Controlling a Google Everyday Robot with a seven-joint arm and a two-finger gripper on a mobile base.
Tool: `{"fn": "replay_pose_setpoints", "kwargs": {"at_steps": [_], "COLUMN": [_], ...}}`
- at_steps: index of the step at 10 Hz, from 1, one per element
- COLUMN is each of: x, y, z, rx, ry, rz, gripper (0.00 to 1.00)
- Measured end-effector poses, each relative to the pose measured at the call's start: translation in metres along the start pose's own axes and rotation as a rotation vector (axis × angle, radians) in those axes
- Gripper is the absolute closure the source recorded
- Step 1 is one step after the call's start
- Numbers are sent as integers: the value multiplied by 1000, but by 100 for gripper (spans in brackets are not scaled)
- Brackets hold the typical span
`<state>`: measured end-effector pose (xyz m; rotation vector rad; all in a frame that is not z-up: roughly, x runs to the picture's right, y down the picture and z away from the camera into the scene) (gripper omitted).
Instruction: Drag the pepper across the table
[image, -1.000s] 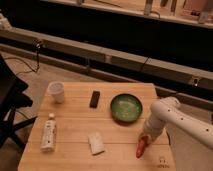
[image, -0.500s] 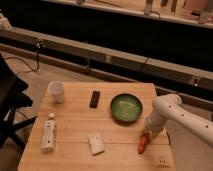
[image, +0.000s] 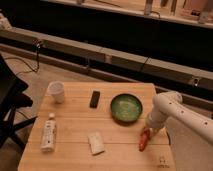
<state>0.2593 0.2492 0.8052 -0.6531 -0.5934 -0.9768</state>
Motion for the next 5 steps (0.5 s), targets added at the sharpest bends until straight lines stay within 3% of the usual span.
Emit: {"fn": "replay_pose_setpoints", "kwargs": {"at_steps": [5], "x": [15], "y": [1], "z": [-5], "rx": [1], "ry": [4], "rz": [-11], "gripper": [99]}}
